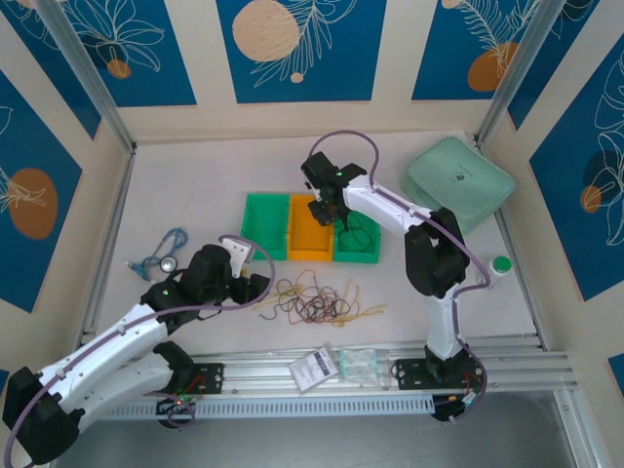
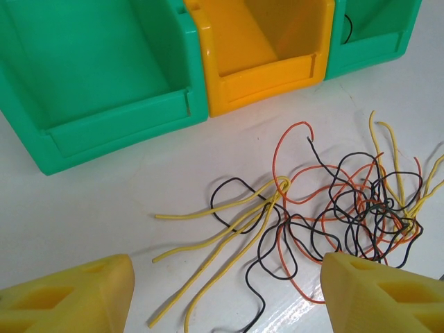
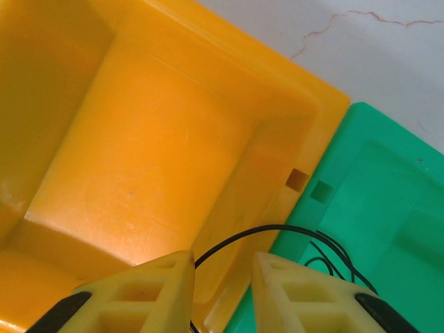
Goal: Untangle the cables
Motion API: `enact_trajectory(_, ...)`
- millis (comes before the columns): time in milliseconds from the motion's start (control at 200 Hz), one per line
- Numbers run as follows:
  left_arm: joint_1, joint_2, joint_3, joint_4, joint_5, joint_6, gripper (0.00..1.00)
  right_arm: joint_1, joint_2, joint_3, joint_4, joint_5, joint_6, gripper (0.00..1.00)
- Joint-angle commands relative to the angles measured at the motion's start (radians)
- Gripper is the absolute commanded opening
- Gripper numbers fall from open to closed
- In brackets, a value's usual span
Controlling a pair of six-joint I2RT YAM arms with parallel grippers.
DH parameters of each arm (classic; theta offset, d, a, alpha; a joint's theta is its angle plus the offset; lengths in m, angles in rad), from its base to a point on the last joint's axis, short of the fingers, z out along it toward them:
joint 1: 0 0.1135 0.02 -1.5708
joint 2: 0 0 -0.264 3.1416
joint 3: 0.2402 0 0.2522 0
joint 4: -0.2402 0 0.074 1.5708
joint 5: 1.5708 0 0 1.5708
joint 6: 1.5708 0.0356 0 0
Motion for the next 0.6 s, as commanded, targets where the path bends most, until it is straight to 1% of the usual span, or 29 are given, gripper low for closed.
enact_trajectory(0, 0.016, -0.015, -0.008, -0.011, 0.003, -0.005, 0.71, 0.027, -0.057, -0.017, 0.006, 0.064, -0.027, 0.30)
enact_trajectory(190, 0.017, -0.015, -0.013, -0.008, 0.006, -0.006, 0.71, 0.047, -0.053, -0.015, -0.016, 0.112, -0.036, 0.30)
enact_trajectory(340, 0.018, -0.019, -0.013, -0.011, 0.006, -0.008, 0.71, 0.062, -0.063, -0.022, -0.018, 0.126, -0.036, 0.31)
enact_trajectory(500, 0.016, -0.019, -0.015, -0.010, 0.008, -0.009, 0.71, 0.060, -0.047, -0.009, -0.044, 0.162, -0.034, 0.30)
enact_trajectory(595, 0.018, -0.021, -0.016, -0.012, 0.008, -0.009, 0.71, 0.057, -0.033, 0.004, -0.063, 0.162, -0.030, 0.29)
